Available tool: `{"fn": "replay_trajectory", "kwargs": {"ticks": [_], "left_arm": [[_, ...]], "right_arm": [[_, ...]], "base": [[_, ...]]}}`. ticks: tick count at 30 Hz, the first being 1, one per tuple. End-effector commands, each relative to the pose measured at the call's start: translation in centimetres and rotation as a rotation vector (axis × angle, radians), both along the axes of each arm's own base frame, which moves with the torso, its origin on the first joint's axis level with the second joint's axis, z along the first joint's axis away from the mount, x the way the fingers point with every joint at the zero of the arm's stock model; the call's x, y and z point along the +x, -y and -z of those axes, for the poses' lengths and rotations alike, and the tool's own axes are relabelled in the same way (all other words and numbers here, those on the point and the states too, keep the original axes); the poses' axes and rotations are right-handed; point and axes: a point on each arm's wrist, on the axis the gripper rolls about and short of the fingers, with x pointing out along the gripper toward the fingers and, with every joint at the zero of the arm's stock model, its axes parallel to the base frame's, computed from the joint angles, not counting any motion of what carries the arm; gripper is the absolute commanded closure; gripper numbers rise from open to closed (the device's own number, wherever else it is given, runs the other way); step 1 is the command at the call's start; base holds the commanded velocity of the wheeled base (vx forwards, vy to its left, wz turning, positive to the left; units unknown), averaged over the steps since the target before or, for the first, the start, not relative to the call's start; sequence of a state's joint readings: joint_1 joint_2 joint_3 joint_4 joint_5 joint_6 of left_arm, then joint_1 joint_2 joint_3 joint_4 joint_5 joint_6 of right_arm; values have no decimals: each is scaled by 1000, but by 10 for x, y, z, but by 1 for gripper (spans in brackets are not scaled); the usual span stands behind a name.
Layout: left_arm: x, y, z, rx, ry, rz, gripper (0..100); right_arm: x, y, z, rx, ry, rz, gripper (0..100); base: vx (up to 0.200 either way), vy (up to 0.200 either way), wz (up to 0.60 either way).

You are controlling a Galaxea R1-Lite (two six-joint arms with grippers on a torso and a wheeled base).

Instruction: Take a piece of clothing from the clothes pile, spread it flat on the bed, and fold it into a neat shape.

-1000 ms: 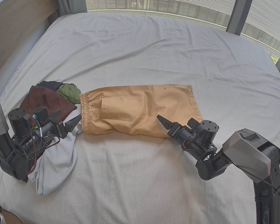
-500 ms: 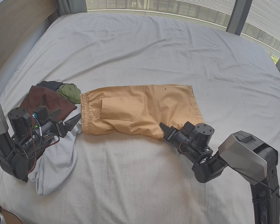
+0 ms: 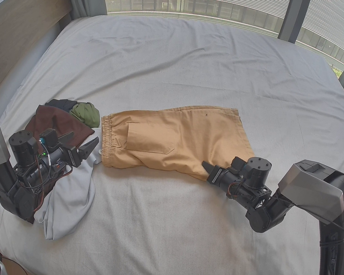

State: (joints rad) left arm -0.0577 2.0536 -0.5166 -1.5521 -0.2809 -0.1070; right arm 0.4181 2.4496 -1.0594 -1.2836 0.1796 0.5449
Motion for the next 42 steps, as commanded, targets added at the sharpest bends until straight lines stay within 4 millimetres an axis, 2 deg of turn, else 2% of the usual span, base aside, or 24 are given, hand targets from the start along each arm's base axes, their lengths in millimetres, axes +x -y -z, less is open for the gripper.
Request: {"fn": "replay_trajectory", "kwargs": {"ticks": [1, 11, 15, 28, 30, 36, 42], "left_arm": [[1, -1, 0, -1, 3, -3, 0], [2, -1, 0, -2, 1, -4, 0], [2, -1, 1, -2, -2, -4, 0], [2, -1, 2, -2, -3, -4, 0], [2, -1, 2, -2, -3, -4, 0], [2, -1, 1, -2, 0, -4, 0], [2, -1, 1, -2, 0, -4, 0]], "right_arm": [[-14, 6, -7, -36, 13, -5, 100], [-49, 21, -6, -115, -15, -15, 100], [-68, 30, -1, -133, -34, -18, 100], [-110, 48, 9, -210, -75, -35, 100], [-112, 50, 8, -216, -79, -36, 100], [-139, 59, 6, -266, -123, -56, 100], [-155, 67, 9, -292, -173, -61, 100]], "base": [[0, 0, 0], [0, 0, 0], [0, 0, 0], [0, 0, 0], [0, 0, 0], [0, 0, 0], [0, 0, 0]]}}
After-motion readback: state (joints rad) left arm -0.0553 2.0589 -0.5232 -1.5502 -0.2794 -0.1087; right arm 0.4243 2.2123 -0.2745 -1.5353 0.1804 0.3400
